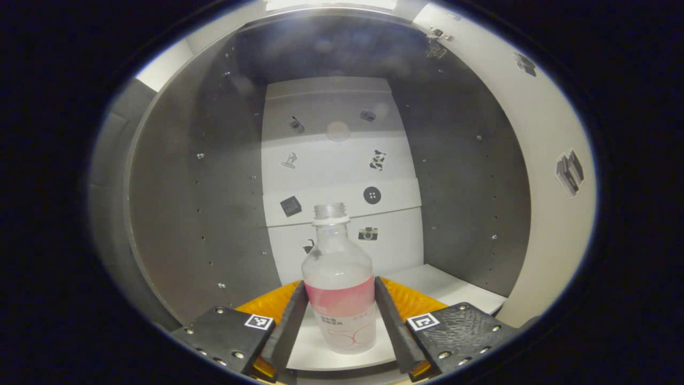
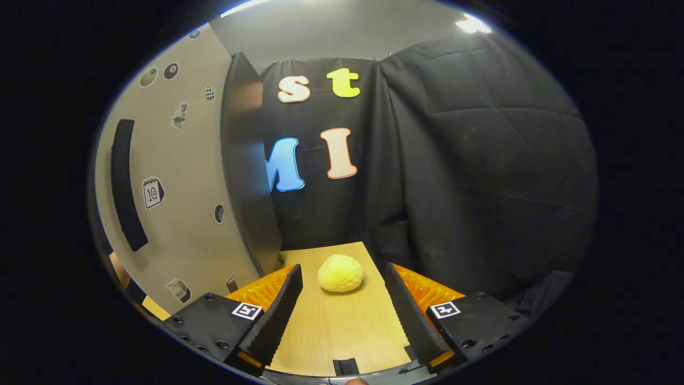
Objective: Open the cabinet door with the right hand, grasp the bottle in the cabinet with the left hand and place it on the coaster, then close the cabinet door with the right hand.
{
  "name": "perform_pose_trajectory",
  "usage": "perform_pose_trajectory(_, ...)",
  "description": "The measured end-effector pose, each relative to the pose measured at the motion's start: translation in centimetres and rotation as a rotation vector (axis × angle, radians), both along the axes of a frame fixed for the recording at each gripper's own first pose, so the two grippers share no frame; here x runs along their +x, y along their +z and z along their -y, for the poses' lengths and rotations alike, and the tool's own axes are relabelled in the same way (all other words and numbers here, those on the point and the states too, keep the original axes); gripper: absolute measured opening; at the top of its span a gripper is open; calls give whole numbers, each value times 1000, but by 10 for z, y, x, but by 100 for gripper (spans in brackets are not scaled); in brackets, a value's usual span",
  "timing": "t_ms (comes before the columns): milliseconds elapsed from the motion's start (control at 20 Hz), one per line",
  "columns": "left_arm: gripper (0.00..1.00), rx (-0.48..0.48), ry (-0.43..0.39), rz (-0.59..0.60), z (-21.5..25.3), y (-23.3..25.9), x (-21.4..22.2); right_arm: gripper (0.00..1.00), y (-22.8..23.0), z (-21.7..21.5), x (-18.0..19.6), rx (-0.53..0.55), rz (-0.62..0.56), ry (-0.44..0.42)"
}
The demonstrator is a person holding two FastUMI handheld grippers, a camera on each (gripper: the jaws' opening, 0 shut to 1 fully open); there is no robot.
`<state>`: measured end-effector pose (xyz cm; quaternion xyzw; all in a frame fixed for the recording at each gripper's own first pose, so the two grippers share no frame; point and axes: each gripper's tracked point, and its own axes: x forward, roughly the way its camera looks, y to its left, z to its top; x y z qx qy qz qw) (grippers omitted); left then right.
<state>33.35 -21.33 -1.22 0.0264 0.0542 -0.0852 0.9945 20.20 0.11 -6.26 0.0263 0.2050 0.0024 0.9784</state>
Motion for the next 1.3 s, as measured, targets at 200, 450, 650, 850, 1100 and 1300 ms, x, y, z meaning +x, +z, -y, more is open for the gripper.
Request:
perform_pose_trajectory(200,73,-47,21,39,-21,16,-29,98,5,-8,8,5,19,36)
perform_pose_trajectory(450,77,-58,55,60,-57,20,-77,98,8,-17,18,7,43,86)
perform_pose_trajectory(650,75,-39,102,67,-86,9,-122,98,1,-24,23,21,41,122)
perform_pose_trajectory(850,73,-33,154,31,-108,-24,-166,98,0,-31,29,45,41,155)
perform_pose_trajectory(1100,77,-86,217,-16,-131,-68,-212,98,0,-36,28,40,48,180)
perform_pose_trajectory(1300,75,-101,253,-54,-147,-108,-253,98,4,-39,32,49,63,185)
